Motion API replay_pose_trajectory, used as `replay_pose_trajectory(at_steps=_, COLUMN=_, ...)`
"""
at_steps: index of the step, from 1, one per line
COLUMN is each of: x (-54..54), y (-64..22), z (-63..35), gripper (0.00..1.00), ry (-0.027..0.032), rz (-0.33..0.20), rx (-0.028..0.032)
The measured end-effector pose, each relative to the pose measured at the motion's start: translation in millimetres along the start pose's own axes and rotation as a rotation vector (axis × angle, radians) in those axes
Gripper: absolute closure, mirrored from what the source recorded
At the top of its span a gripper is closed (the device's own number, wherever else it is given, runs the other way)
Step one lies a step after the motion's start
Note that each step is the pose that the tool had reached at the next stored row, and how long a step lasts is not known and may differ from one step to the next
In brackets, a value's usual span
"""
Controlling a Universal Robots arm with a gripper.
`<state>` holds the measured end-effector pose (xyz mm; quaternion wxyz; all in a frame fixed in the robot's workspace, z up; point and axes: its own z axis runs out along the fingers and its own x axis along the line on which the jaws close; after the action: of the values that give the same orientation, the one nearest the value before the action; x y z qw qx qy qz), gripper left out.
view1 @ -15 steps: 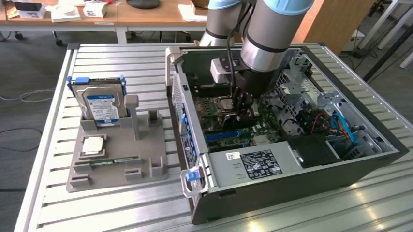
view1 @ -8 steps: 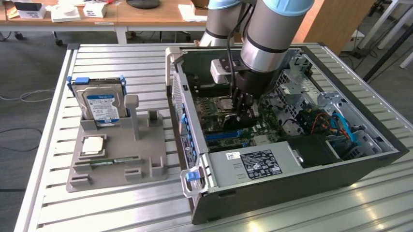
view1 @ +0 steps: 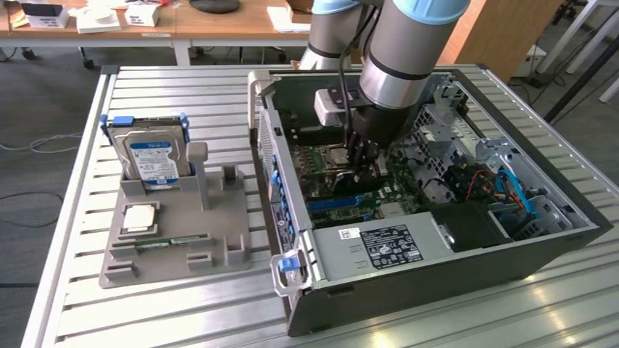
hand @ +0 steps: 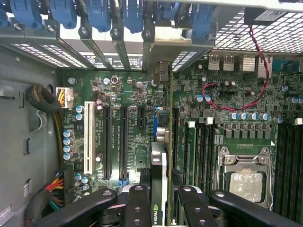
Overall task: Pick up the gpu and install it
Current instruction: 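Insert the gpu into the slot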
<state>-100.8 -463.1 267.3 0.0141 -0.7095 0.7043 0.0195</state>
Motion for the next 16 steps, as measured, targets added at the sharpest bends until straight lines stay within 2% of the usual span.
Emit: replay_pose_trajectory(at_steps=16, x=0.9, y=1.2, z=0.0, gripper=0.73, ry=0.0000, rz=0.000, rx=0.0001)
